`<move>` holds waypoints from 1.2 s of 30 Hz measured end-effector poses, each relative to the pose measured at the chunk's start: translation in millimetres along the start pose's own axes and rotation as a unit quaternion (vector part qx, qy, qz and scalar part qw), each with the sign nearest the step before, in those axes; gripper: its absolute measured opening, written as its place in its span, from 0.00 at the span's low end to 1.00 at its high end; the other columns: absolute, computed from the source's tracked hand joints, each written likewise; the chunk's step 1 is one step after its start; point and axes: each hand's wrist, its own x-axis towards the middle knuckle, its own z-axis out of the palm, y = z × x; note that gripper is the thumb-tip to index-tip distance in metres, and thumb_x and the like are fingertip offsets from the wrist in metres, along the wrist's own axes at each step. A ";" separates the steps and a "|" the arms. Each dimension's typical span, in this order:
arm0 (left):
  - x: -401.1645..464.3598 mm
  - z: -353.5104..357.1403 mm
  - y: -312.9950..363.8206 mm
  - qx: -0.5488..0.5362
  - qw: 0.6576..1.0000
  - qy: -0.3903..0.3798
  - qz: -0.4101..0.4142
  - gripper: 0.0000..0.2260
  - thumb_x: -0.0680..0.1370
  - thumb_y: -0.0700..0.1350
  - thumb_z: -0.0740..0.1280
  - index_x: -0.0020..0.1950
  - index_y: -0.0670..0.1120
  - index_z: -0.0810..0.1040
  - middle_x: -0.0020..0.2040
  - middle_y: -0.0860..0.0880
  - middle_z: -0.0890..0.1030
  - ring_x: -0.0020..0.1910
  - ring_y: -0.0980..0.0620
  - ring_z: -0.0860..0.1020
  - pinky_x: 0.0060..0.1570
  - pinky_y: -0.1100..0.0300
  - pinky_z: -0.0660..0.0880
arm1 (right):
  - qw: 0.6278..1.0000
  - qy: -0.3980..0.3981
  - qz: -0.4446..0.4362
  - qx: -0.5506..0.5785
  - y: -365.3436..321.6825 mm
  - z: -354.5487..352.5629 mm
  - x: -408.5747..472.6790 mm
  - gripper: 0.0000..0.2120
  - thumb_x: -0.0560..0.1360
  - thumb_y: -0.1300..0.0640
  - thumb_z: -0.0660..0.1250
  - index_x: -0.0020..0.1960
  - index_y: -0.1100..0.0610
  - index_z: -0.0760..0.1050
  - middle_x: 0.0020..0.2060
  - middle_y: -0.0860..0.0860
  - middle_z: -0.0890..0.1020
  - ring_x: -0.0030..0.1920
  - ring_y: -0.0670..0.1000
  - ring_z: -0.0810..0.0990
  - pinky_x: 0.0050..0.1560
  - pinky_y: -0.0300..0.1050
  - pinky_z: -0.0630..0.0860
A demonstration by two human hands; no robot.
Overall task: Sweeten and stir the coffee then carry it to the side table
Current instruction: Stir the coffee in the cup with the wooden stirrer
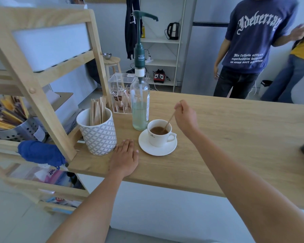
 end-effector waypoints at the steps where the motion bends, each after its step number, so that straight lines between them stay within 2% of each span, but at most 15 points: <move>1: -0.3 -0.1 0.1 -0.001 1.000 -0.001 0.000 0.26 0.83 0.53 0.44 0.80 0.45 0.49 0.80 0.48 0.50 0.79 0.51 0.46 0.77 0.52 0.42 | 0.999 0.014 0.026 0.026 3.3 -0.6 0.1 0.14 0.80 0.58 0.49 0.50 0.63 0.72 0.37 0.53 0.76 0.38 0.53 0.71 0.39 0.46 0.68; 4: 0.2 0.5 -0.5 0.001 1.000 -0.002 0.000 0.26 0.83 0.53 0.44 0.80 0.45 0.49 0.80 0.48 0.50 0.79 0.51 0.46 0.77 0.52 0.42 | 0.979 0.078 0.132 0.134 16.6 0.4 3.8 0.13 0.80 0.56 0.49 0.44 0.58 0.69 0.38 0.54 0.75 0.39 0.52 0.70 0.40 0.47 0.67; 6: 1.1 1.0 -1.2 0.005 1.000 -0.005 0.000 0.26 0.83 0.53 0.44 0.80 0.45 0.48 0.80 0.48 0.50 0.79 0.51 0.46 0.77 0.52 0.42 | 0.944 0.118 0.225 0.212 27.6 1.0 6.0 0.14 0.81 0.54 0.48 0.39 0.55 0.66 0.39 0.56 0.74 0.37 0.52 0.69 0.39 0.45 0.67; 10: 1.7 1.4 -1.3 0.006 1.000 -0.007 -0.001 0.26 0.83 0.53 0.44 0.80 0.45 0.48 0.80 0.49 0.49 0.79 0.52 0.46 0.77 0.52 0.42 | 0.881 0.138 0.335 0.305 46.3 0.6 -0.1 0.15 0.80 0.54 0.49 0.36 0.53 0.64 0.29 0.51 0.73 0.32 0.50 0.69 0.36 0.41 0.65; 15: 2.6 2.6 -2.1 0.006 1.000 -0.005 0.000 0.26 0.82 0.53 0.44 0.80 0.45 0.49 0.80 0.48 0.50 0.79 0.51 0.47 0.77 0.51 0.43 | 0.864 0.143 0.341 0.342 52.3 -0.2 -16.9 0.15 0.81 0.56 0.49 0.36 0.52 0.65 0.29 0.51 0.74 0.31 0.48 0.74 0.35 0.40 0.65; 23: 3.7 0.1 -2.6 -0.008 1.000 -0.011 0.007 0.26 0.83 0.52 0.45 0.79 0.43 0.50 0.80 0.46 0.52 0.79 0.49 0.48 0.77 0.50 0.44 | 0.876 0.151 0.315 0.333 46.7 -0.1 -30.8 0.15 0.81 0.55 0.49 0.37 0.52 0.66 0.31 0.50 0.77 0.33 0.46 0.77 0.37 0.41 0.68; 30: -7.8 -20.4 3.9 -0.127 0.992 0.003 0.008 0.27 0.83 0.53 0.47 0.80 0.44 0.44 0.80 0.45 0.47 0.79 0.47 0.48 0.76 0.51 0.46 | 0.851 0.158 0.322 0.382 45.4 -12.6 -49.3 0.15 0.81 0.57 0.50 0.38 0.53 0.68 0.33 0.51 0.79 0.36 0.48 0.79 0.38 0.40 0.71; 36: -4.5 -54.6 37.9 -0.060 0.995 0.041 0.071 0.27 0.83 0.50 0.46 0.79 0.41 0.46 0.80 0.44 0.48 0.79 0.47 0.47 0.77 0.51 0.46 | 0.821 0.174 0.334 0.429 49.1 -46.0 -70.1 0.15 0.81 0.58 0.50 0.38 0.53 0.68 0.33 0.51 0.78 0.35 0.46 0.78 0.37 0.40 0.71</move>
